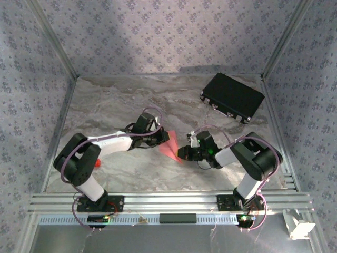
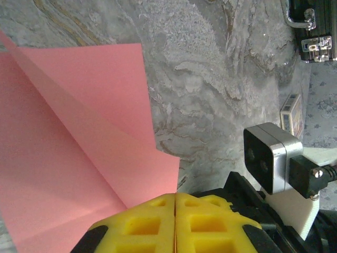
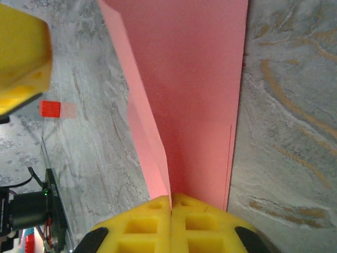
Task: Fold a paper plane with a square sheet of paper (pick it up from the middle)
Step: Fourth fold the wing at the center of the table.
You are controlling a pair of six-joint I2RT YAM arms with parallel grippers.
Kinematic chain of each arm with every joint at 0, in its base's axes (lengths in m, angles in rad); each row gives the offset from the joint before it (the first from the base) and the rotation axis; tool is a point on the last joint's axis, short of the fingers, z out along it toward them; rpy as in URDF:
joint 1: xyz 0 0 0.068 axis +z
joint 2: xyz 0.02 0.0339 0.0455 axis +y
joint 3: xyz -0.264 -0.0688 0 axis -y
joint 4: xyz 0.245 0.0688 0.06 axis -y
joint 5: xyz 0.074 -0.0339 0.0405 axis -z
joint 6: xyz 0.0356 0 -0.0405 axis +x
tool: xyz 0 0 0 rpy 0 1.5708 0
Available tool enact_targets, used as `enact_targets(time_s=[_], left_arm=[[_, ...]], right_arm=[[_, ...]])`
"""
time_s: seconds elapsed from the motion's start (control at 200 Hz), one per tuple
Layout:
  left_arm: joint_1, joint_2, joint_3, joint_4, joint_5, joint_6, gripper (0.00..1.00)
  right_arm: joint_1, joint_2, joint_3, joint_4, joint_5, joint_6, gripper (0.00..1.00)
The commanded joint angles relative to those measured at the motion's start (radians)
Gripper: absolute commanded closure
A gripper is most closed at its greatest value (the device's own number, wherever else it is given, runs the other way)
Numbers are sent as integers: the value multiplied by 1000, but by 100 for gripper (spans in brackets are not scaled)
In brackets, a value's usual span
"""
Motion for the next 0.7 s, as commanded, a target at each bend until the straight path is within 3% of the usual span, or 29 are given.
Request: enact_targets(time_s=[0.0, 0.695], left_arm=[[-3, 30, -4, 57, 42, -5, 93], [-10, 162, 51, 80, 13, 23, 94]], right_arm=[[0, 33, 14, -7, -30, 49, 100], [-35, 54, 30, -72, -56, 130, 100]])
